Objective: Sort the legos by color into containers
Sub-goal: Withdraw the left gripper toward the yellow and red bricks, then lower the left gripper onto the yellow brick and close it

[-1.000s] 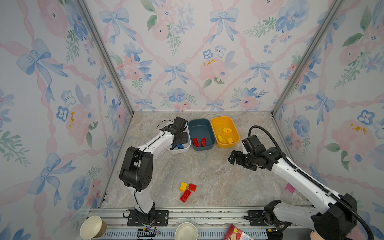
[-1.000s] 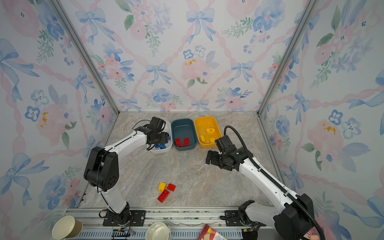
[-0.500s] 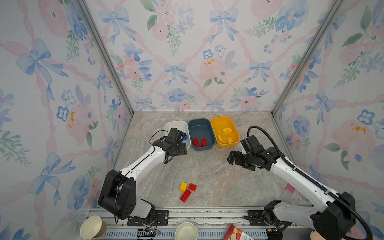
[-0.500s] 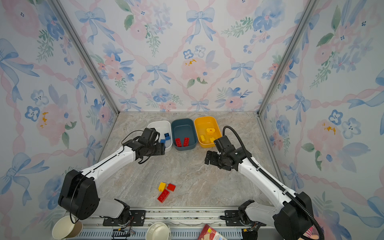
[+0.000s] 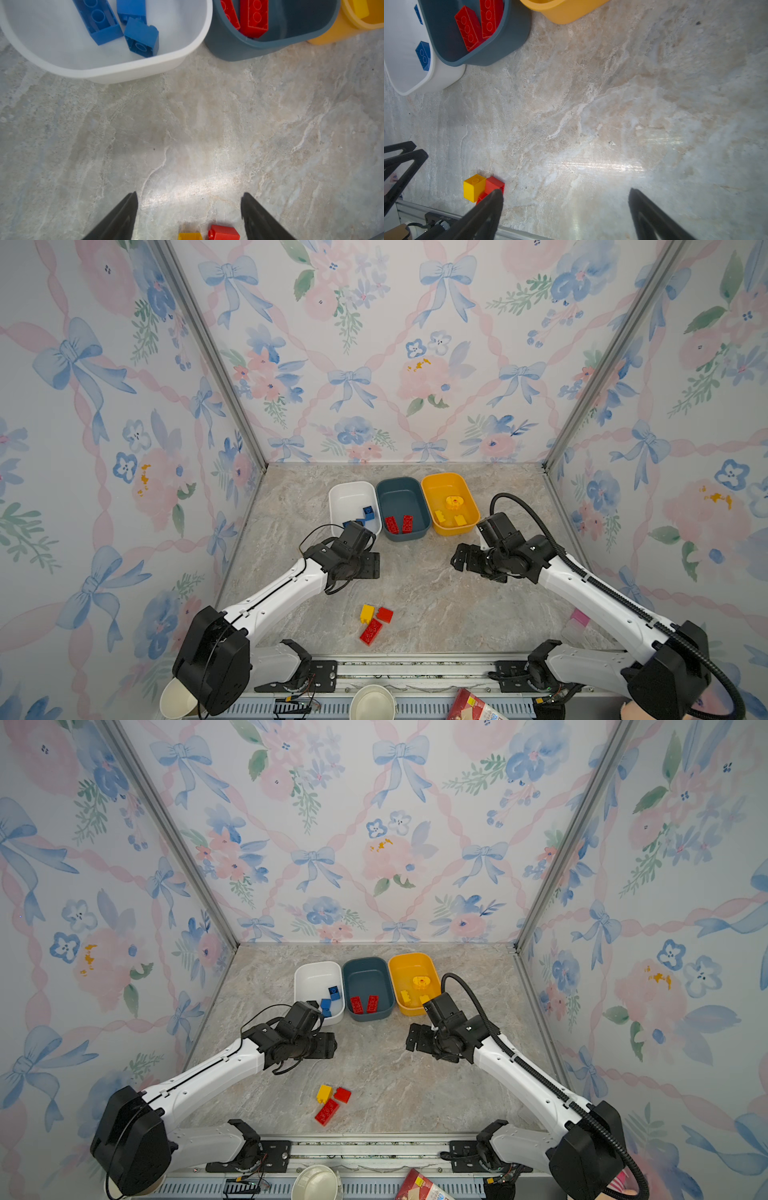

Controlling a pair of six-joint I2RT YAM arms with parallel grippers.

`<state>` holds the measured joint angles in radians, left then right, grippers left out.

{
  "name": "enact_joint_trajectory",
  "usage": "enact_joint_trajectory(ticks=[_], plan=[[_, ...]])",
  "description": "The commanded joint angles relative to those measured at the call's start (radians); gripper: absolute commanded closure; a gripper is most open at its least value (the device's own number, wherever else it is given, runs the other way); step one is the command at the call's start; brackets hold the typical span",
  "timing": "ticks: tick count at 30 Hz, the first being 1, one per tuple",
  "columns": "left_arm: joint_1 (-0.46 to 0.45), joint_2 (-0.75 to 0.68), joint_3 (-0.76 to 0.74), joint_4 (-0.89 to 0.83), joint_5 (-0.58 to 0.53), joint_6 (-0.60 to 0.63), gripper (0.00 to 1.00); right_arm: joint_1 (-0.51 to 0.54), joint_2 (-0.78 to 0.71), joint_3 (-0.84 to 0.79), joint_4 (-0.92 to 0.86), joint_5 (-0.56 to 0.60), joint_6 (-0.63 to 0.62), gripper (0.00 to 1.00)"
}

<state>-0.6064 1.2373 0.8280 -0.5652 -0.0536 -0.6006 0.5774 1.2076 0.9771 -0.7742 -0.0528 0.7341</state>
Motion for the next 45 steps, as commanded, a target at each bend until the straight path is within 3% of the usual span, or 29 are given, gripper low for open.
enact_joint_trajectory(ticks=[1,13,20,45], plan=[[-0.039,-0.040,-0.034,-0.066,0.000,-0.054,0.20,0.014,0.000,-0.010,-0.012,0.013,0.017,0.03],[-0.214,-0.049,-0.110,-0.143,-0.066,-0.175,0.24,0.022,0.005,-0.015,-0.006,0.014,0.015,0.03],[-0.272,-0.016,-0.130,-0.144,-0.063,-0.208,0.26,0.022,0.003,-0.021,-0.002,0.014,0.018,0.03],[-0.283,0.090,-0.134,-0.132,-0.097,-0.191,0.44,0.022,0.017,-0.024,0.012,0.010,0.018,0.03]])
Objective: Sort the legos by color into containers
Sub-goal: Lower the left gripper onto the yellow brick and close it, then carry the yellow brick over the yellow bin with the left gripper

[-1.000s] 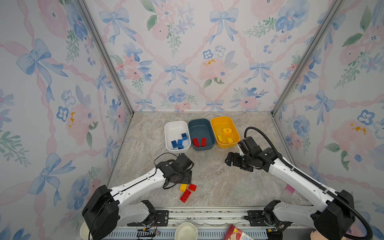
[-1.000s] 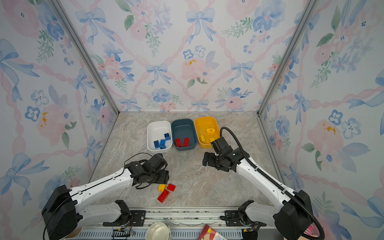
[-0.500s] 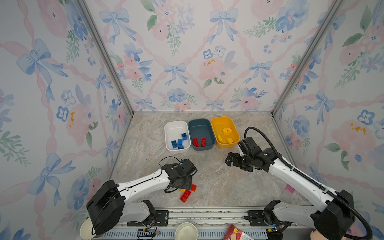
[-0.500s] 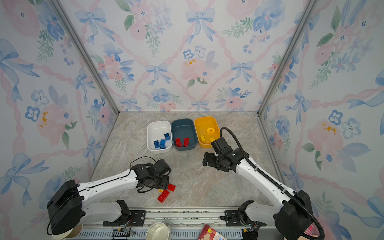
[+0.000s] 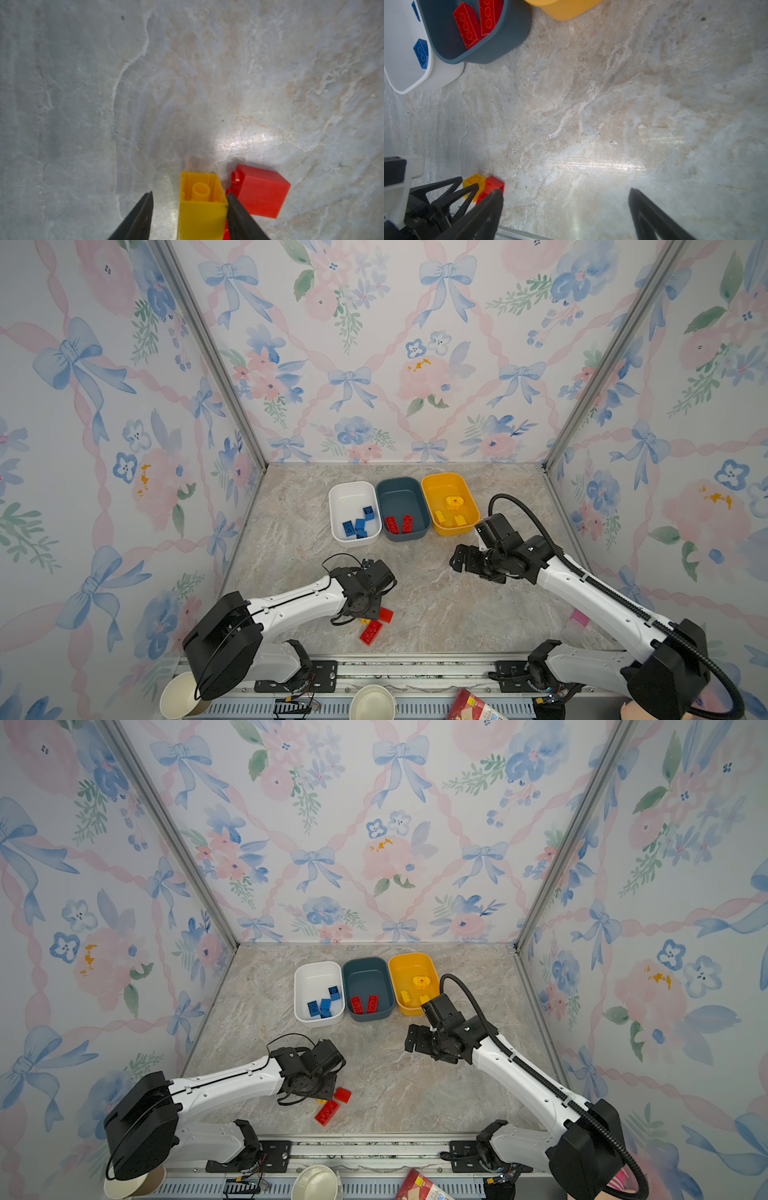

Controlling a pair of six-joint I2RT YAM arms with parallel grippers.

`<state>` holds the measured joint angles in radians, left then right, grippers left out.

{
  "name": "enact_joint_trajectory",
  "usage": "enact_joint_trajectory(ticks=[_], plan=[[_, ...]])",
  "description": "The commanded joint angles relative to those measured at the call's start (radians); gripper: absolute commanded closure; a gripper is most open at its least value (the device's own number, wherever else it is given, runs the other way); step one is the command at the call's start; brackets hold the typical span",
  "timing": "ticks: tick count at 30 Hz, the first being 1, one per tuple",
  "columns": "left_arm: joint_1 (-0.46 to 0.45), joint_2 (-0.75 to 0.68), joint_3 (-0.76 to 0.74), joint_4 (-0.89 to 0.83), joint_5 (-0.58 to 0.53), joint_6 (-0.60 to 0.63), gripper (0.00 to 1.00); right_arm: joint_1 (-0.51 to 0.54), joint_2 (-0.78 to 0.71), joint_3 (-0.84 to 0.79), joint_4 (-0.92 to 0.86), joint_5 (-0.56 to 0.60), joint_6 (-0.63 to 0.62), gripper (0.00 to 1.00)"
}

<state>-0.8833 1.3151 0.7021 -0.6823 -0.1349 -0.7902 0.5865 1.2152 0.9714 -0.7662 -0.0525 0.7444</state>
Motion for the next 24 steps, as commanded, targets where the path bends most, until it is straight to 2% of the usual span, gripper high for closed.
enact_joint_trajectory(ticks=[1,16,24], plan=[[-0.006,0.013,-0.010,-0.015,-0.013,-0.001,0.44,0.013,0.010,-0.020,0.005,0.010,0.007,0.03],[-0.017,0.034,-0.012,-0.002,0.013,-0.005,0.55,0.011,-0.001,-0.036,0.008,0.011,0.009,0.03],[-0.022,0.015,-0.012,-0.004,0.010,-0.014,0.68,0.010,-0.009,-0.039,0.008,0.014,0.012,0.03]])
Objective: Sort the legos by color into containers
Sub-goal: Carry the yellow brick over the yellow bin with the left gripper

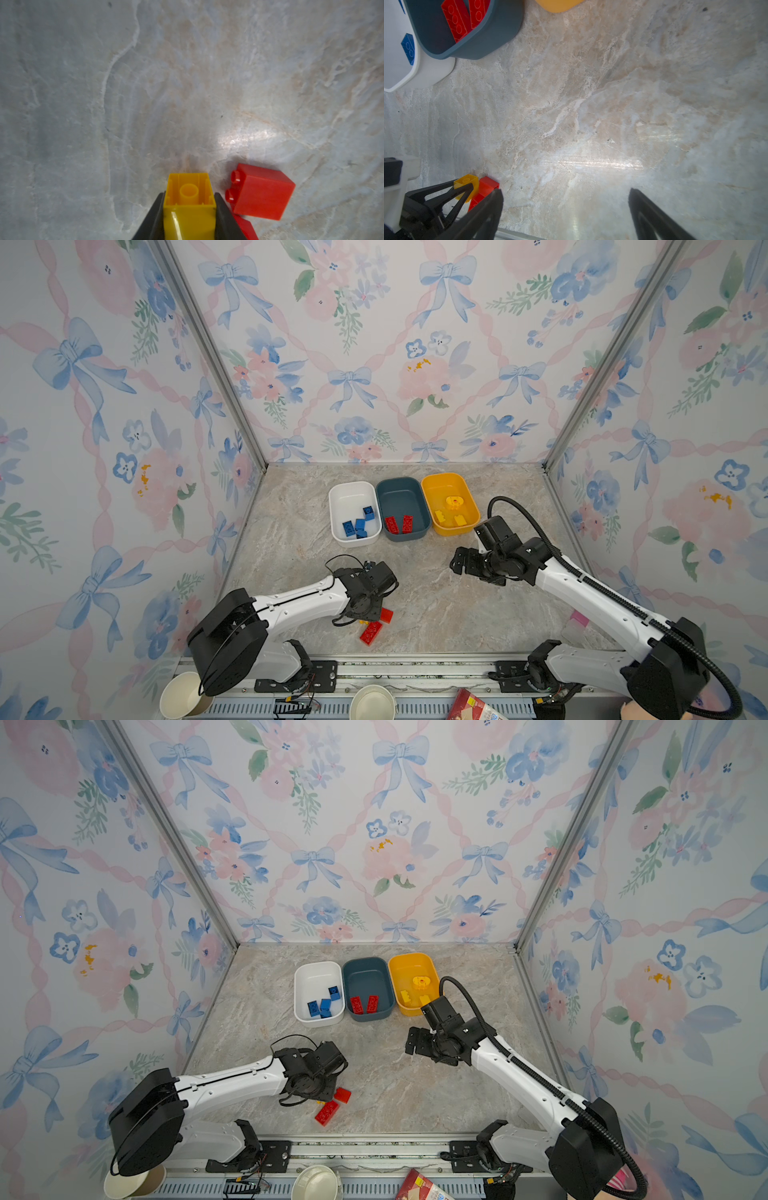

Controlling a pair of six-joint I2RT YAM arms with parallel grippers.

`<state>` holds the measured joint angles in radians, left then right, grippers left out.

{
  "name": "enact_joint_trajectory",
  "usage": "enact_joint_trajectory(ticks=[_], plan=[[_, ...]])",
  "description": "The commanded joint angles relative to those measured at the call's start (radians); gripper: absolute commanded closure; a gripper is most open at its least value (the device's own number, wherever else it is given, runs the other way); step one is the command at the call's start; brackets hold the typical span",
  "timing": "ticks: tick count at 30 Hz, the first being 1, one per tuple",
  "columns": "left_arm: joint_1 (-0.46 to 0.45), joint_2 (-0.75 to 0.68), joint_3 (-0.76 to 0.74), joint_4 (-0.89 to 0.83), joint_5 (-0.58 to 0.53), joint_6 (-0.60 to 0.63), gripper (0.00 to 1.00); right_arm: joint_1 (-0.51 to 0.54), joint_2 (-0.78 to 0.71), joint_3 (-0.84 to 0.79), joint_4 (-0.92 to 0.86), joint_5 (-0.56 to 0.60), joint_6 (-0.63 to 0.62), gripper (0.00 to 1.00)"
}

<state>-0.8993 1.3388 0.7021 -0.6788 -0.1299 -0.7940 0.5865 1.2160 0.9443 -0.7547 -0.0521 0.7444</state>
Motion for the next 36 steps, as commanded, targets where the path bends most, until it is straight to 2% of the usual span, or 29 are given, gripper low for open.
enact_joint_trajectory(ticks=[1,8,18,24,36], plan=[[-0.006,-0.010,-0.012,-0.008,0.003,-0.012,0.69,0.010,-0.011,-0.014,-0.005,0.015,0.013,0.03],[-0.006,-0.043,0.001,-0.011,-0.016,-0.028,0.72,0.010,-0.021,-0.019,-0.009,0.016,0.015,0.03],[0.032,-0.060,0.152,-0.006,-0.110,-0.010,0.74,-0.004,-0.063,-0.043,-0.025,0.024,0.026,0.03],[0.067,0.002,0.292,0.029,-0.127,0.060,0.75,-0.013,-0.086,-0.057,-0.026,0.026,0.037,0.03],[0.085,0.217,0.570,0.112,-0.120,0.154,0.76,-0.021,-0.104,-0.065,-0.028,0.022,0.038,0.03]])
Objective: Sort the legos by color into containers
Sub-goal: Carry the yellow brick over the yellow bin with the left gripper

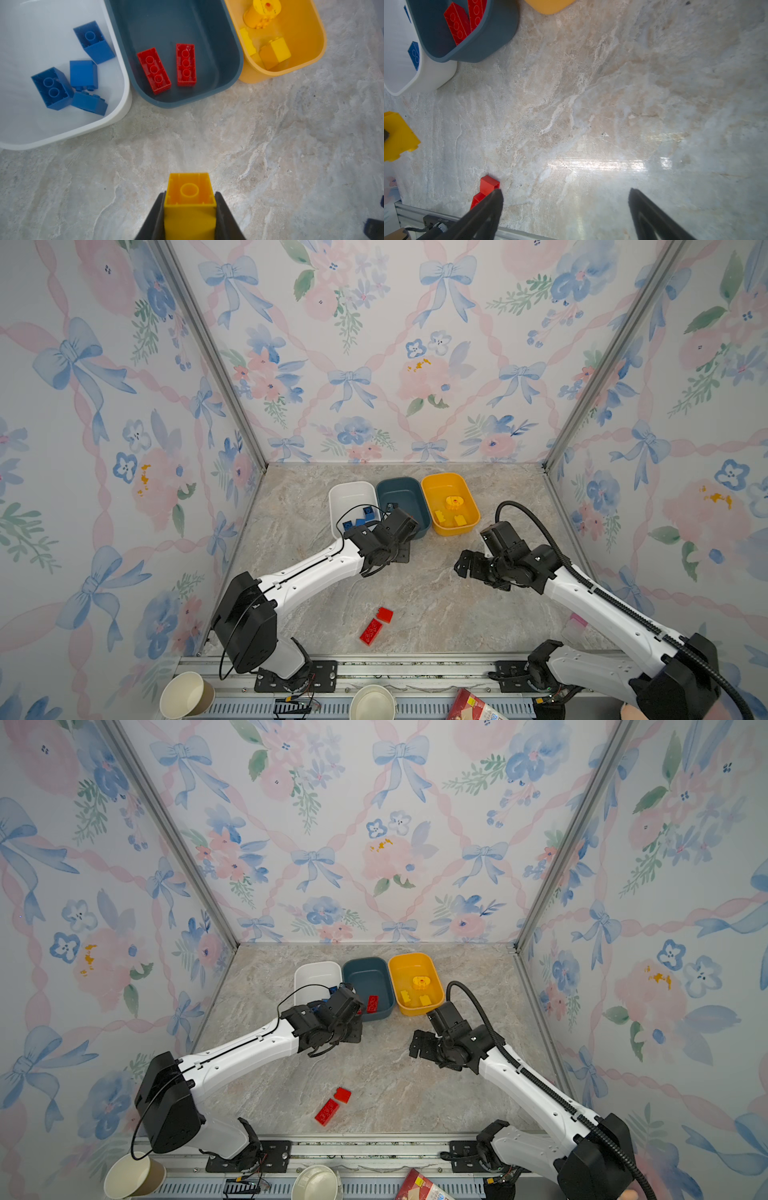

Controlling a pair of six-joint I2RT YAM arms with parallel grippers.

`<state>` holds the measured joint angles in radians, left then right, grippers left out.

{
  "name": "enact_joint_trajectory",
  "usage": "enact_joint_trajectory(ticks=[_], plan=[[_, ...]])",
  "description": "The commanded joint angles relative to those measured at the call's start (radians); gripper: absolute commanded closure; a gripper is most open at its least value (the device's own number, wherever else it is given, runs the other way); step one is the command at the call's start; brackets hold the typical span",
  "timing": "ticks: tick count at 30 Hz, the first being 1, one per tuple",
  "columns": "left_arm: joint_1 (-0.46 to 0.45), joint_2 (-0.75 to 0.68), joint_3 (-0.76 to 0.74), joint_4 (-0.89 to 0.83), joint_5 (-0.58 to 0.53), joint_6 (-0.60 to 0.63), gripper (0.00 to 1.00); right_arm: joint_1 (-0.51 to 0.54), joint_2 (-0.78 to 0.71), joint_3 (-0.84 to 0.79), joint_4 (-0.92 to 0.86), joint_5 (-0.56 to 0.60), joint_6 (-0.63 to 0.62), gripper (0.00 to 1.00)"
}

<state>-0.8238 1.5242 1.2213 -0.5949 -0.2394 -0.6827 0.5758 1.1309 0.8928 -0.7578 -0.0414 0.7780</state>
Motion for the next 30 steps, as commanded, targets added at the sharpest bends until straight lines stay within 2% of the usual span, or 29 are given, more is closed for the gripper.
enact_joint_trajectory(ticks=[1,16,30], plan=[[0.010,0.048,0.069,0.035,-0.009,0.048,0.76,-0.012,-0.020,-0.015,-0.025,0.011,0.004,0.03],[0.017,0.294,0.322,0.153,0.030,0.113,0.78,-0.035,-0.042,-0.021,-0.038,0.006,-0.001,0.03],[0.030,0.571,0.609,0.186,0.075,0.166,0.78,-0.066,-0.059,-0.016,-0.061,-0.001,-0.015,0.03]])
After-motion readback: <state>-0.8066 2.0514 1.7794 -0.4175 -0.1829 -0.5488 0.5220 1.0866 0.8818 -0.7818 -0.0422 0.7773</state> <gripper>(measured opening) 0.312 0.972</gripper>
